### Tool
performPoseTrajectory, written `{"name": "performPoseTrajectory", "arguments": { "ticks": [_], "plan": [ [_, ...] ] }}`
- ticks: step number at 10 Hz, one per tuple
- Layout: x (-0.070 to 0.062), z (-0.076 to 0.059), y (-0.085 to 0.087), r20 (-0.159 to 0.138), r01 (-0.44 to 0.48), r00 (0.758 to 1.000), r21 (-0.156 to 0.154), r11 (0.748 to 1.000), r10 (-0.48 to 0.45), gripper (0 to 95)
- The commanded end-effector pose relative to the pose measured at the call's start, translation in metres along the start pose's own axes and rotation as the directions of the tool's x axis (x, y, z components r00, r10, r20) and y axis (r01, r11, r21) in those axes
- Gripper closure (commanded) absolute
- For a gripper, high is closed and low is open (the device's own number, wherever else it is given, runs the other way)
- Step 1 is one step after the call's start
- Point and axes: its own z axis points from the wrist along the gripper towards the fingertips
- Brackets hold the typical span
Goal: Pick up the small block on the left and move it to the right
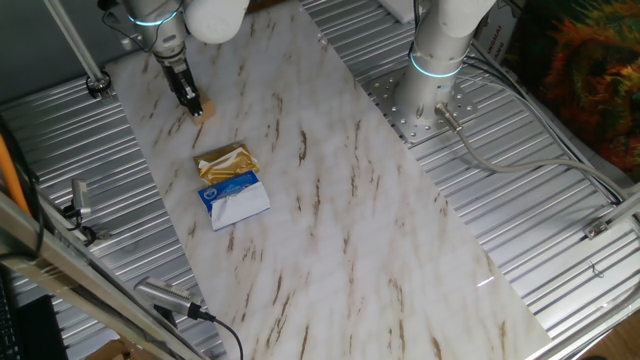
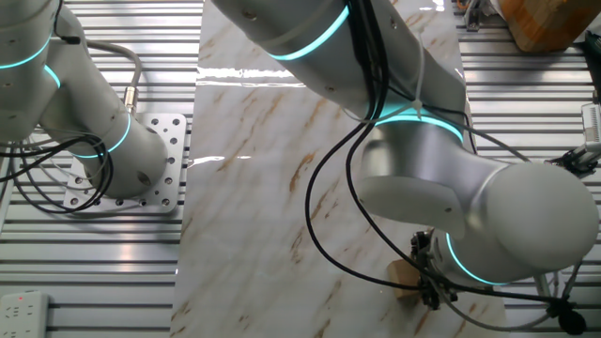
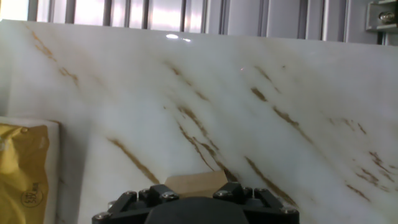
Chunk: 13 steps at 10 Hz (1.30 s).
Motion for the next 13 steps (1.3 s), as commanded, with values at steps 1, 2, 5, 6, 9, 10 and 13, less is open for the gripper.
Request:
{"name": "performPoseTrajectory", "arguments": {
  "ticks": [1, 2, 5, 6, 9, 10, 13],
  "plan": [
    [-0.0004, 0.0009, -0.0004, 0.0, -0.003, 1.0, 0.006, 1.0, 0.003, 76.0],
    [-0.0004, 0.0009, -0.0004, 0.0, -0.003, 1.0, 0.004, 1.0, 0.003, 76.0],
    [-0.0013, -0.0018, -0.0007, -0.001, -0.005, 1.0, 0.014, 1.0, 0.005, 95.0],
    [-0.0013, -0.0018, -0.0007, 0.001, -0.008, 1.0, 0.012, 1.0, 0.008, 95.0],
    [-0.0014, -0.0019, -0.0008, 0.01, -0.012, 1.0, 0.013, 1.0, 0.012, 95.0],
    [-0.0014, -0.002, -0.0008, 0.013, -0.012, 1.0, 0.013, 1.0, 0.012, 95.0],
    [-0.0016, -0.0026, -0.001, 0.014, -0.012, 1.0, 0.013, 1.0, 0.011, 95.0]
  ]
}}
